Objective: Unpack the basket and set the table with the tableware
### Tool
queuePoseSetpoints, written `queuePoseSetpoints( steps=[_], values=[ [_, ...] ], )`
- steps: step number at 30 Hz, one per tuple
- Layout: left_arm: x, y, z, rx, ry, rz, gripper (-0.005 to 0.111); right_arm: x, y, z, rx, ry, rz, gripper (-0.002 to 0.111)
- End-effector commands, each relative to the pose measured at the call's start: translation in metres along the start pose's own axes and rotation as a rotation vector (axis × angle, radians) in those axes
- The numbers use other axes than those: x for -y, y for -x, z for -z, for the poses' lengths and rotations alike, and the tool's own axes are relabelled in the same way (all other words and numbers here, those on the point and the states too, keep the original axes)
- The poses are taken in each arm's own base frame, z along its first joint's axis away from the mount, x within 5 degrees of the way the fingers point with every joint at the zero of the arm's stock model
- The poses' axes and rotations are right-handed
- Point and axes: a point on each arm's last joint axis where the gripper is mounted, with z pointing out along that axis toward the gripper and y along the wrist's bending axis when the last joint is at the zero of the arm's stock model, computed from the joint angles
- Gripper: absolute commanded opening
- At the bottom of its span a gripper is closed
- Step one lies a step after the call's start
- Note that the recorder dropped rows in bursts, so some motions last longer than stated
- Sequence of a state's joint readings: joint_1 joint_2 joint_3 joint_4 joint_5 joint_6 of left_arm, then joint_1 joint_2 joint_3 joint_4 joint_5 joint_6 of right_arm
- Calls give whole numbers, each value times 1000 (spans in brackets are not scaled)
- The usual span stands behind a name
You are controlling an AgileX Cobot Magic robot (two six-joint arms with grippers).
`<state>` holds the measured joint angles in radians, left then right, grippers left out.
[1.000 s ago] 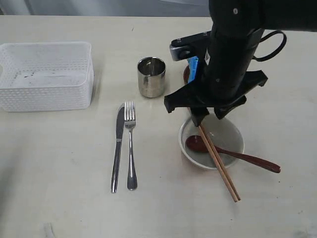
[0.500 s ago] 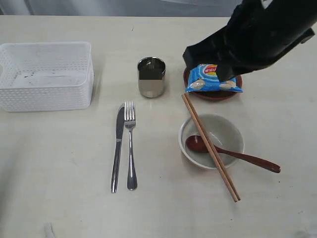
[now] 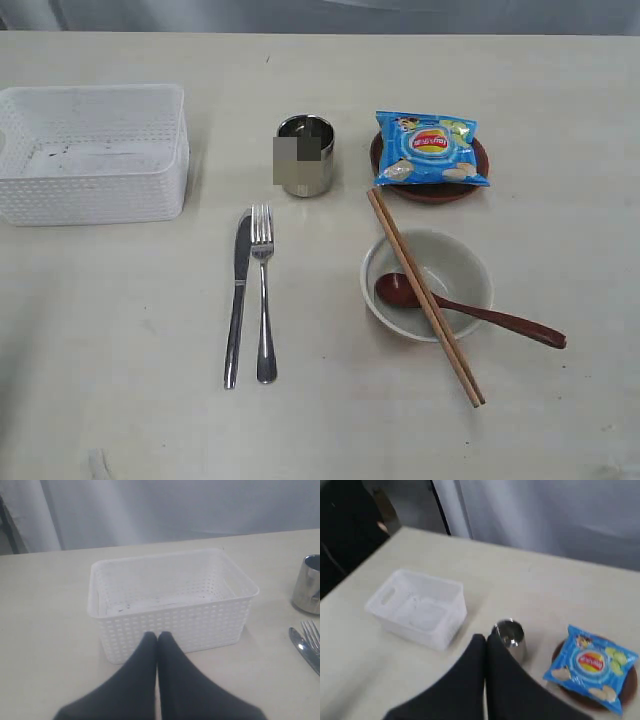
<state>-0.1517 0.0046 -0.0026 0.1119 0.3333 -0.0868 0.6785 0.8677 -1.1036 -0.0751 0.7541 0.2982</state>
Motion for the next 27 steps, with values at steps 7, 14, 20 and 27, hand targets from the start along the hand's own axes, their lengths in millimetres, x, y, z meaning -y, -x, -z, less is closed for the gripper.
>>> queuePoseSetpoints(
  steps=[7,14,20,27],
  values=[
    [0,0,0,9,1,1,0,7,-4,85,308,61,7,0],
    [0,0,0,9,1,1,0,10,-12,120,410,85,1,0],
    [0,0,0,9,1,1,0,14,-20,144,483,102,-3,0],
    [-1,0,0,9,11,3,0,17,-29,166,552,119,-7,0]
  ],
)
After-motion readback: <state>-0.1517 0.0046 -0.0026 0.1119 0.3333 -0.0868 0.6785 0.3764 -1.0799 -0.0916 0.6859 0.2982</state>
